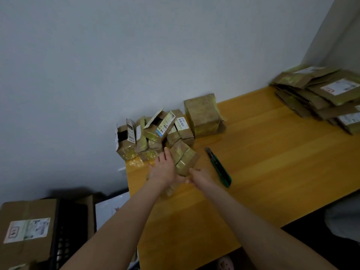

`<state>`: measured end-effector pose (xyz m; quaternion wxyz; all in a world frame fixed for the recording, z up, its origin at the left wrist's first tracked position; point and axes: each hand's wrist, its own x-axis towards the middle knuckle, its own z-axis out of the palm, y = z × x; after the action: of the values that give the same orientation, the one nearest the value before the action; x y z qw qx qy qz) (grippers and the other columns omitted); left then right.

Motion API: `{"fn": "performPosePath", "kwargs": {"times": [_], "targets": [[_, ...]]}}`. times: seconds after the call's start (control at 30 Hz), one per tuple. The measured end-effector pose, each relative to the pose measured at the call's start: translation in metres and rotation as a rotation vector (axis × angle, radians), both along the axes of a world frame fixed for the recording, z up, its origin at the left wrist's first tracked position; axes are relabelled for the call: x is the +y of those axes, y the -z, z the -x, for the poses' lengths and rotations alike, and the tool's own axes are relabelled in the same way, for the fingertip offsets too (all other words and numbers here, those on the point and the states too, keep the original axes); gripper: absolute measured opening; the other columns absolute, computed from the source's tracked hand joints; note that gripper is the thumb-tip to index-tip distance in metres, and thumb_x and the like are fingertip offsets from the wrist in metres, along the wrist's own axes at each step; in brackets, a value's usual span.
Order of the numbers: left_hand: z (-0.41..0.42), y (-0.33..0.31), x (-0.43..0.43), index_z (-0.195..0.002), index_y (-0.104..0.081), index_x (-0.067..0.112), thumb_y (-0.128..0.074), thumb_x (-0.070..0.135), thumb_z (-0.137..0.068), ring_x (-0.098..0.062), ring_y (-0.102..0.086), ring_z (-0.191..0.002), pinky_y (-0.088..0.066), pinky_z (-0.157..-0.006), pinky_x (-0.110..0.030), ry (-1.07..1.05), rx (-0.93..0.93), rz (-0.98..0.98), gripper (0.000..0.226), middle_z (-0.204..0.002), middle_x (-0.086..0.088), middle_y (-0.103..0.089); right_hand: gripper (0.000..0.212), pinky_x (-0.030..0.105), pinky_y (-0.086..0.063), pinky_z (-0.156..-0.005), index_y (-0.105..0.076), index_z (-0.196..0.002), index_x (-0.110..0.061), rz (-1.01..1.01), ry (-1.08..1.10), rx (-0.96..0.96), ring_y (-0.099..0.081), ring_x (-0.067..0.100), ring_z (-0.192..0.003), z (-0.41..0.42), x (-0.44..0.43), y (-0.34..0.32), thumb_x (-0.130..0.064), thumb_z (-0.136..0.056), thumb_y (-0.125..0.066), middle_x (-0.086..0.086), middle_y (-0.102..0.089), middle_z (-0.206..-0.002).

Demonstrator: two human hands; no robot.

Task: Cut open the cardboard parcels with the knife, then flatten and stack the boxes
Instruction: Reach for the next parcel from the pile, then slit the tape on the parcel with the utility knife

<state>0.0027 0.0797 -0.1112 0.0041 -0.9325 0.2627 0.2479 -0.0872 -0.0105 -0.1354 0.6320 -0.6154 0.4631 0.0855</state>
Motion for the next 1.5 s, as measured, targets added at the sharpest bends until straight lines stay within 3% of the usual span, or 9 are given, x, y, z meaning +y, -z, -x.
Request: {"fn": "performPosePath", "kwargs": {"times": [0.17,0.37,0.47,0.6,0.73,0.97,1.1,1.3,1.5], "targets": [[0.002,0.014,0.000,-0.151,0.017,0.009,-0.073,0.051,-0.076,-0.033,-0.024,-0.139,-0.028,-0.112,-0.054,0.082,-0.178,-0.063,0.125,-0.152,-0.014,-0.017,0.035,0.035,-0.049,-0.079,-0.056,-0.130,-0.017,0.410,-0.181,0.135,-0.059,0.024,-0.101,0.005,-0.035,0.022,-0.028,-0.099,-0.046,0.009,-0.061,-0.121],[-0.017,0.015,0.004,-0.148,0.028,0.018,-0.063,0.060,-0.079,-0.031,-0.010,-0.146,-0.014,-0.115,-0.062,0.224,-0.183,-0.055,0.121,-0.158,-0.011,-0.003,0.062,0.042,-0.034,-0.105,-0.015,-0.152,-0.020,0.709,-0.408,0.385,-0.030,0.031,-0.136,0.001,-0.072,0.061,-0.036,-0.100,-0.043,0.011,-0.027,-0.153],[-0.021,0.020,0.009,-0.145,0.033,0.019,-0.060,0.077,-0.070,-0.028,0.000,-0.148,-0.004,-0.114,-0.065,0.268,-0.220,-0.078,0.133,-0.160,-0.009,0.007,0.055,0.041,-0.038,-0.101,-0.017,-0.152,-0.016,0.789,-0.450,0.440,-0.035,0.031,-0.131,0.000,-0.072,0.079,-0.021,-0.101,-0.038,0.011,-0.031,-0.149],[-0.010,0.027,-0.001,-0.145,0.032,0.017,-0.068,0.067,-0.071,-0.030,-0.008,-0.146,-0.002,-0.114,-0.065,0.219,-0.304,-0.158,0.134,-0.157,-0.011,-0.005,0.042,0.038,-0.045,-0.089,-0.033,-0.140,-0.012,0.821,-0.440,0.430,-0.047,0.029,-0.120,0.002,-0.076,0.086,-0.013,-0.098,-0.043,0.013,-0.045,-0.135],[0.003,0.027,-0.012,-0.149,0.024,0.018,-0.073,0.052,-0.075,-0.031,-0.017,-0.143,-0.006,-0.114,-0.065,0.132,-0.330,-0.138,0.127,-0.153,-0.012,-0.014,0.032,0.032,-0.049,-0.067,-0.052,-0.123,-0.009,0.509,-0.317,0.336,-0.060,0.025,-0.091,0.001,-0.084,0.078,-0.022,-0.095,-0.057,0.009,-0.060,-0.109],[-0.008,-0.011,0.000,-0.152,0.017,0.025,-0.076,0.049,-0.073,-0.027,-0.015,-0.144,-0.013,-0.116,-0.061,0.494,-0.211,-0.116,0.125,-0.155,-0.006,-0.015,0.038,0.032,-0.045,-0.078,-0.050,-0.132,-0.004,0.075,-0.024,-0.032,-0.056,0.025,-0.096,0.000,-0.083,0.018,-0.014,-0.095,-0.056,0.010,-0.059,-0.109],[-0.002,-0.001,-0.003,-0.152,0.015,0.029,-0.074,0.031,-0.081,-0.030,-0.009,-0.146,-0.014,-0.116,-0.059,0.371,-0.245,-0.115,0.114,-0.158,-0.009,-0.011,0.038,0.029,-0.044,-0.070,-0.050,-0.129,-0.004,0.121,-0.076,-0.033,-0.052,0.021,-0.086,0.011,-0.077,0.002,-0.011,-0.092,-0.055,0.004,-0.054,-0.091],[-0.002,0.012,-0.012,-0.152,0.017,0.022,-0.074,0.035,-0.081,-0.038,-0.003,-0.147,-0.013,-0.115,-0.062,0.321,-0.224,-0.118,0.116,-0.157,-0.012,-0.008,0.049,0.020,-0.042,-0.056,-0.044,-0.135,-0.012,0.204,-0.086,-0.058,-0.056,0.014,-0.081,0.039,-0.072,0.004,-0.014,-0.089,-0.060,0.005,-0.057,-0.106],[-0.013,0.010,-0.015,-0.154,0.009,0.025,-0.078,0.034,-0.076,-0.035,-0.008,-0.147,-0.016,-0.116,-0.059,0.330,-0.187,-0.083,0.117,-0.158,-0.009,-0.014,0.046,0.024,-0.045,-0.055,-0.047,-0.134,-0.028,0.580,-0.268,0.004,-0.061,0.013,-0.077,0.060,-0.065,0.002,-0.040,-0.091,-0.057,-0.005,-0.063,-0.097]]}}
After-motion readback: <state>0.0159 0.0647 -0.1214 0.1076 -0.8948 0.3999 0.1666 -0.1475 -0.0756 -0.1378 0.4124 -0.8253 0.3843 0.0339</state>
